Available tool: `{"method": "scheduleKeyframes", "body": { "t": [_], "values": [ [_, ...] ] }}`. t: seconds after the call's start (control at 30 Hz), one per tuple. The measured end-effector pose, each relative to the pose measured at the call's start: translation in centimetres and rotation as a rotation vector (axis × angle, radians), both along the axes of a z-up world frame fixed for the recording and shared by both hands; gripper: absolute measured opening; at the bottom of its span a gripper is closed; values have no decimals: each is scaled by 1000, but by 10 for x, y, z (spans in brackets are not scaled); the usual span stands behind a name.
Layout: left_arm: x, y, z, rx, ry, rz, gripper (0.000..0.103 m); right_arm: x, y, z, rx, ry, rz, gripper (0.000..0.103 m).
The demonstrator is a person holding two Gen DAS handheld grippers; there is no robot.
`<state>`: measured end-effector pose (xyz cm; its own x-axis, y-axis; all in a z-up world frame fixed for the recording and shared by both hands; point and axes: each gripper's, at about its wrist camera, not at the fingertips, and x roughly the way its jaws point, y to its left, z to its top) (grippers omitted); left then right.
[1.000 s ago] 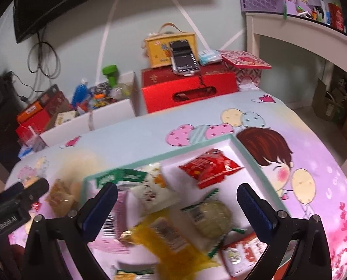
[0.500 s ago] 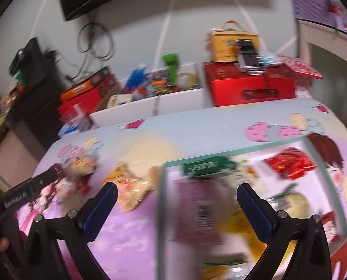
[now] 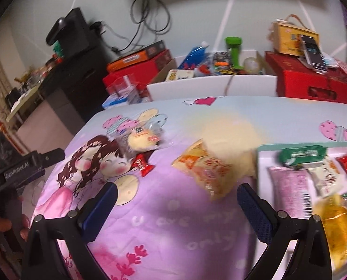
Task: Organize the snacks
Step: 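Withdraw both open tools from the tray back toward the snack pile, then grasp the yellow Dali Yuan packet with the right tool while the left tool grasps the small red packet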
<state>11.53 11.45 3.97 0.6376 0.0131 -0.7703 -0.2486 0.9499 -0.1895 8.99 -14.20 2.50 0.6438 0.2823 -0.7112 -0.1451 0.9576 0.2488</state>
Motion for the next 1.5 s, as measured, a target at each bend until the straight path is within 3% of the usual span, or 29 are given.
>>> {"method": "scheduleKeyframes", "body": {
  "t": [0.43,0.97,1.1,1.17,1.5],
  "values": [
    [26,-3,-23,-75,43,-56,95,17,-16,-33,34,103,-59,102],
    [77,-50,-65,-138,154,-214,94,44,-20,-37,-72,133,-36,83],
    [86,-61,-73,-124,160,-234,90,55,-19,-36,-105,133,-21,82],
    [91,-65,-78,-121,173,-240,80,62,-17,-37,-120,137,2,82],
    [100,-85,-90,-29,203,-281,79,90,-1,-45,-256,138,109,82]
  ]
}}
